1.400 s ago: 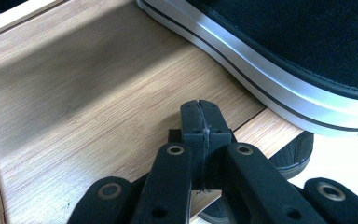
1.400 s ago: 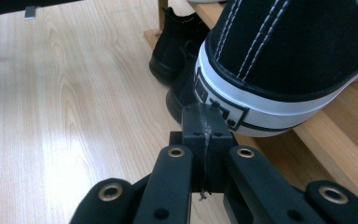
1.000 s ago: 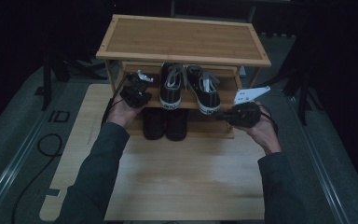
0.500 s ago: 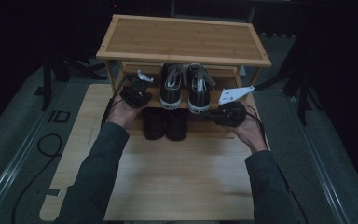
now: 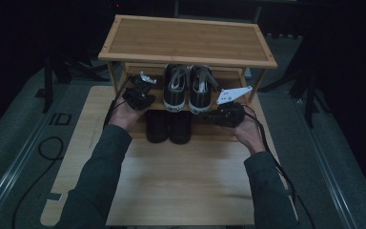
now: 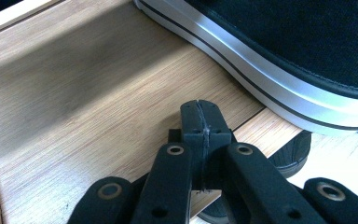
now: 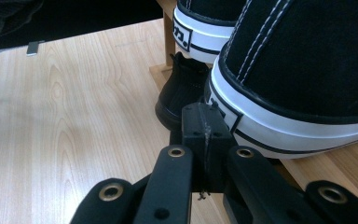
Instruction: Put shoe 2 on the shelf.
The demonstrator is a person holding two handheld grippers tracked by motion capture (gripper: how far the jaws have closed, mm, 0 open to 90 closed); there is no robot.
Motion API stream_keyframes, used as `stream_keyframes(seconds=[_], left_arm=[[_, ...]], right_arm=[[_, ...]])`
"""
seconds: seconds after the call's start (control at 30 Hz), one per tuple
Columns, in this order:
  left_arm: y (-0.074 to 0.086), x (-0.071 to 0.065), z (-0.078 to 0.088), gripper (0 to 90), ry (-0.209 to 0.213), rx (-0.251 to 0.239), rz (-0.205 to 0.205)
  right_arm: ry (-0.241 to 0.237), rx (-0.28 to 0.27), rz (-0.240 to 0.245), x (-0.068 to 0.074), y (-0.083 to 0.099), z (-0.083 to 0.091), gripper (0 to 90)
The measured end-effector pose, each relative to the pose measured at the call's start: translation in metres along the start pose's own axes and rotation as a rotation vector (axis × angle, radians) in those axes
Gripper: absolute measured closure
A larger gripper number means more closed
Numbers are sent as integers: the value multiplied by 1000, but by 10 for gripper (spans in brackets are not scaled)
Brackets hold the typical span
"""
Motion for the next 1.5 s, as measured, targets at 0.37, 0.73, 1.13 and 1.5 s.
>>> stream_keyframes(seconds=[0.37,0.73,1.13,1.5], left_arm=[[0,-1,0,900,-9,0,-1],[-1,-1,-1,900,-16,2,-15],[-10,-20,-4,900,13,-19,-52],[-12,-24,-4,900,32,-16,-25]], right_arm=[[-6,8,-2,0,-1,-7,900],[18,12,-7,-3,1,-13,900],[36,32,-11,-8,20,12,900],[76,45,-32,-16,31,29,900]])
Point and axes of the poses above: each handheld gripper's, and its own axes: z roughly backward along the jaws, y roughly out of its underside, x roughly to its left, the point moved 8 cm from there along -z, roughly forward along the jaws, and after that the axes turned 11 degrees about -x, right-handed, at the moved point
